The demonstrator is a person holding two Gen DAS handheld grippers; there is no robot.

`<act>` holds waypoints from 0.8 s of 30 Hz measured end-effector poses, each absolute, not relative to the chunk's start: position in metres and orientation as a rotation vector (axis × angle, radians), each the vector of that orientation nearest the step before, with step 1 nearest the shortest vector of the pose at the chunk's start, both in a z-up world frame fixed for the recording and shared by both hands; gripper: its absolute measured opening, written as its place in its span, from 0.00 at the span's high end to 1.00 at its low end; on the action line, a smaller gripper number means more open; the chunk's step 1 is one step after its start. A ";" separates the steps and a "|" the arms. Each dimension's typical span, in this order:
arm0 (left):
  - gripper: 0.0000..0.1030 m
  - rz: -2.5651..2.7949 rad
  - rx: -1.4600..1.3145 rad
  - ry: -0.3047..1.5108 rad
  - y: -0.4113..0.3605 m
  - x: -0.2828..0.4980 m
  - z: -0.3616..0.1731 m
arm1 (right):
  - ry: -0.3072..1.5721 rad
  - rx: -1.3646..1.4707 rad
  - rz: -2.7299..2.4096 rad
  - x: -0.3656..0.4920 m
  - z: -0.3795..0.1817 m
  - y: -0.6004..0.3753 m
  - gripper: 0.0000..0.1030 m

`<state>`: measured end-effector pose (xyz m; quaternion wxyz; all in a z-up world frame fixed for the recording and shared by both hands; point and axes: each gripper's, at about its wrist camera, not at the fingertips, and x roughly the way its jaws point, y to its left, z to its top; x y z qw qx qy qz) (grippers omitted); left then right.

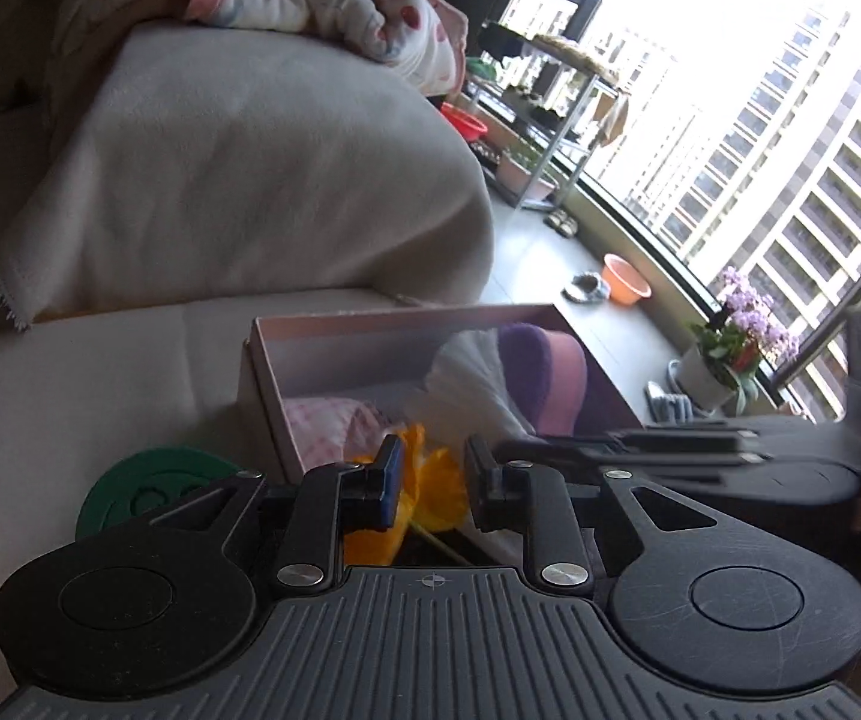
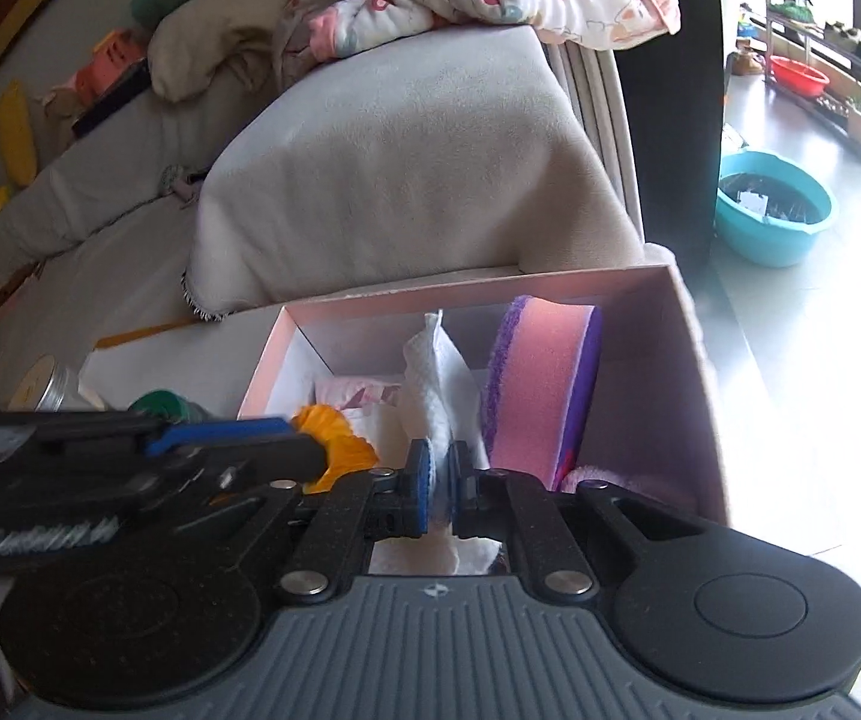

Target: Organize soft objects

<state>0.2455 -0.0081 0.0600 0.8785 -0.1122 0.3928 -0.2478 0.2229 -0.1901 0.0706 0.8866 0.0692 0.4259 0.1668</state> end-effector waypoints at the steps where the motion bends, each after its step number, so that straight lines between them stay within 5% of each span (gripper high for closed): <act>1: 0.76 -0.512 -0.244 0.811 -0.007 0.246 0.061 | 0.865 0.132 0.351 0.217 0.074 -0.194 0.82; 4: 0.76 -0.481 -0.198 0.820 -0.011 0.240 0.071 | 0.758 0.063 0.343 0.191 0.086 -0.202 0.57; 8: 0.76 -0.456 -0.127 0.927 -0.026 0.236 0.072 | 0.682 -0.011 0.352 0.175 0.094 -0.208 0.58; 12: 0.79 -0.433 -0.096 0.999 -0.044 0.246 0.049 | 0.689 0.034 0.282 0.190 0.087 -0.212 0.73; 24: 0.79 -0.387 0.063 0.933 -0.070 0.261 0.042 | 0.830 0.245 0.341 0.246 0.052 -0.220 0.72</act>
